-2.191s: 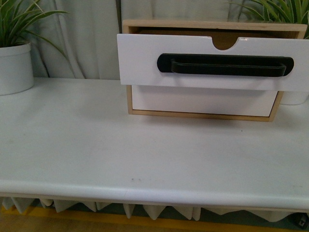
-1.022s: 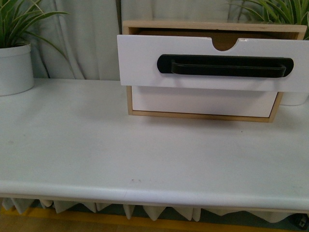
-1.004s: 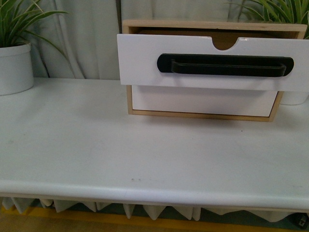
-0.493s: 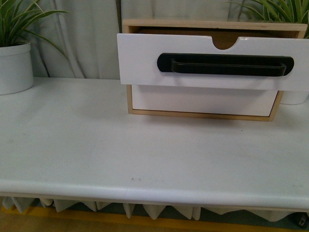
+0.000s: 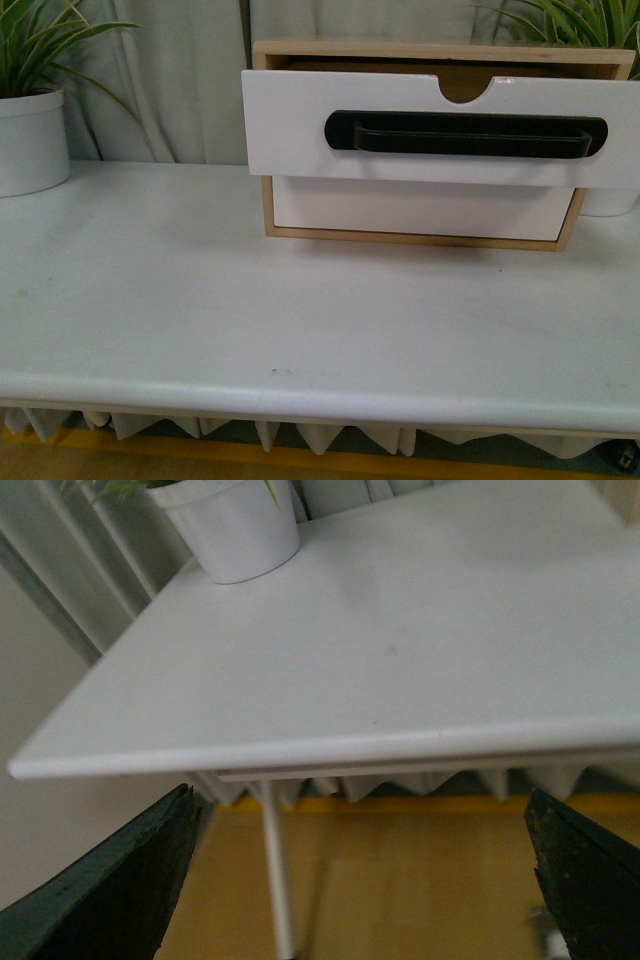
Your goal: Close drawer sideways
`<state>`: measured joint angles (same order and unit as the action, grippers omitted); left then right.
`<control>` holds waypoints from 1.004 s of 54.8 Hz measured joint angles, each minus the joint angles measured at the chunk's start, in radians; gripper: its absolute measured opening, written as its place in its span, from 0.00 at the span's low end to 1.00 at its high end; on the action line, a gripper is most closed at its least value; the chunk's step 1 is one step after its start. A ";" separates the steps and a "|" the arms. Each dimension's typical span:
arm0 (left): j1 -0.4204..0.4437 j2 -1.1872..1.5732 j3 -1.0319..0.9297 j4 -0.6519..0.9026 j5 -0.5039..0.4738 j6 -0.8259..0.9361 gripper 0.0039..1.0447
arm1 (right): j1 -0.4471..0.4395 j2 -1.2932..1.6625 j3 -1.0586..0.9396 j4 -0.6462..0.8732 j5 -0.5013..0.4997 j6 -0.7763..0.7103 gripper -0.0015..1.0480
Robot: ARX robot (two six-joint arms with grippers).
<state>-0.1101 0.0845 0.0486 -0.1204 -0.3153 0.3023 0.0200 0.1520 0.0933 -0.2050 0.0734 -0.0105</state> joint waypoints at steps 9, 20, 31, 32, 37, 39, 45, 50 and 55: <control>-0.068 0.063 0.016 0.191 0.019 0.396 0.94 | -0.026 0.152 0.105 0.071 -0.090 -0.077 0.91; -0.027 0.320 0.053 0.535 0.239 0.765 0.94 | -0.050 0.380 0.315 0.118 -0.179 -0.323 0.91; -0.026 0.615 0.143 0.762 0.463 1.033 0.94 | -0.027 0.578 0.512 0.070 -0.227 -0.589 0.91; -0.031 0.641 0.156 0.773 0.478 1.051 0.94 | -0.026 0.594 0.530 0.063 -0.232 -0.613 0.91; -0.051 0.760 0.216 0.810 0.538 1.137 0.94 | -0.028 0.666 0.613 0.035 -0.246 -0.700 0.91; -0.065 0.811 0.245 0.815 0.563 1.181 0.94 | -0.034 0.706 0.654 0.023 -0.252 -0.739 0.91; -0.110 0.951 0.336 0.811 0.601 1.298 0.94 | -0.053 0.818 0.773 -0.034 -0.272 -0.842 0.91; -0.138 1.003 0.382 0.793 0.609 1.342 0.94 | -0.061 0.866 0.823 -0.072 -0.283 -0.892 0.91; -0.162 1.049 0.424 0.780 0.608 1.366 0.94 | -0.066 0.909 0.863 -0.106 -0.290 -0.940 0.91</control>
<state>-0.2722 1.1339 0.4728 0.6594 0.2924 1.6688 -0.0456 1.0615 0.9565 -0.3107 -0.2165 -0.9504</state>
